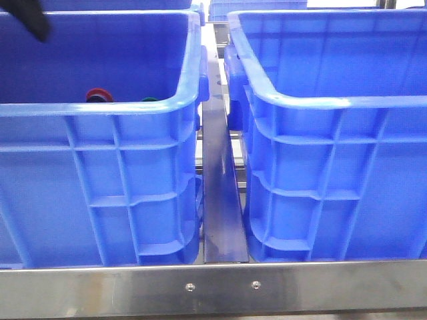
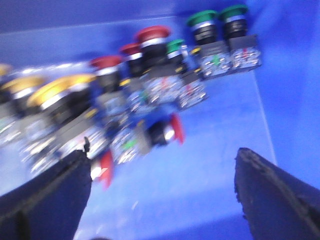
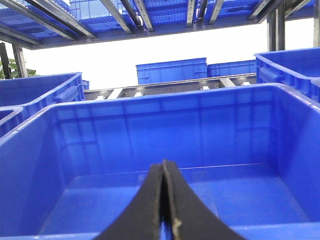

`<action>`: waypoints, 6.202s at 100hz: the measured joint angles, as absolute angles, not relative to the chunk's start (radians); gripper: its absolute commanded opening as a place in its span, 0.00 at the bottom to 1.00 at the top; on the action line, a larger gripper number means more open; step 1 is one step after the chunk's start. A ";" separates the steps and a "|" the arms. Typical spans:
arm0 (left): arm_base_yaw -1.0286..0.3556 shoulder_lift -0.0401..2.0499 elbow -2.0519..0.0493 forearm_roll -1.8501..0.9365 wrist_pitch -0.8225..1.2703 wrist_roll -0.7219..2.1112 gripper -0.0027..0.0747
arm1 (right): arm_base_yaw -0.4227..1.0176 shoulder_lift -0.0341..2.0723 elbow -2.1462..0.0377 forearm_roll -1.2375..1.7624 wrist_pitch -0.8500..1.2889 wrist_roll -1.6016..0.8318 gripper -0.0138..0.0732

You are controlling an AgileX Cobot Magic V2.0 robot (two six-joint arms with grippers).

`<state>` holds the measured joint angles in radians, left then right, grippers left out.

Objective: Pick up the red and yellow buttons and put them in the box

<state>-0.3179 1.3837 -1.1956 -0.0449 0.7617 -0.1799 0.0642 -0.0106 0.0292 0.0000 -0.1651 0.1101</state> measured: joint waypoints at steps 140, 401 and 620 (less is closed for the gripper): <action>-0.398 1.846 -1.400 0.237 0.670 -0.423 0.40 | 0.064 -0.011 0.029 0.000 -0.165 0.110 0.05; -1.056 1.387 -1.356 0.325 0.694 -0.404 0.01 | 0.064 0.549 -0.781 0.395 0.701 0.184 0.88; -0.985 1.387 -1.356 0.323 0.717 -0.404 0.83 | 0.160 1.232 -0.939 1.391 0.690 -0.790 0.42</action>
